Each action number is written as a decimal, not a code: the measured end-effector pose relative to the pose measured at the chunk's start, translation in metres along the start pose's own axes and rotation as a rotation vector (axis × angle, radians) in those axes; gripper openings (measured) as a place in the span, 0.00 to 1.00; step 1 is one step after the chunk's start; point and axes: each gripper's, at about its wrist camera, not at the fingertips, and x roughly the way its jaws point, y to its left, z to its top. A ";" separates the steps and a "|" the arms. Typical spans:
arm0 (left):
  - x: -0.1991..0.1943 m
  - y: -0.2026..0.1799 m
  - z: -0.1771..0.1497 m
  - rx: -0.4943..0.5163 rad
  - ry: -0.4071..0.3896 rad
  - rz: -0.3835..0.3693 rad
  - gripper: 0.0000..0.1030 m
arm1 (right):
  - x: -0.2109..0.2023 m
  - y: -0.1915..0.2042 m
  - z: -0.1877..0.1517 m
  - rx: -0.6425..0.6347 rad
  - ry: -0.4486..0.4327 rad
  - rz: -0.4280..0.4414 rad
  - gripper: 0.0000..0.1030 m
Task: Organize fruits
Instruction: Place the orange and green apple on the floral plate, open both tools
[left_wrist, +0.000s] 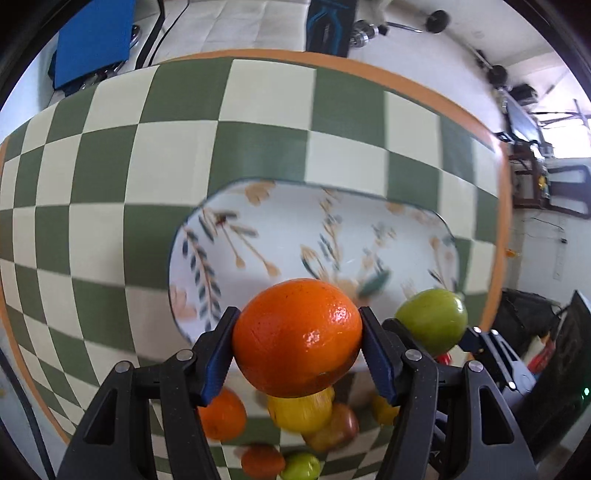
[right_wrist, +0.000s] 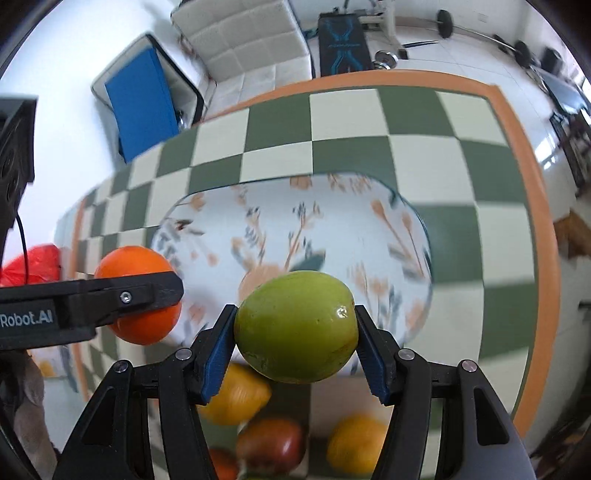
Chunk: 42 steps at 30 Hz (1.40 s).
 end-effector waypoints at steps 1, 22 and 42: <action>0.005 0.002 0.005 -0.005 0.007 0.012 0.59 | 0.006 0.000 0.007 -0.015 0.010 -0.010 0.62; -0.006 0.002 0.018 -0.016 -0.091 0.106 0.93 | 0.019 -0.021 0.035 -0.020 0.053 -0.034 0.90; -0.104 0.004 -0.113 0.035 -0.440 0.300 0.93 | -0.093 0.009 -0.058 -0.009 -0.149 -0.160 0.90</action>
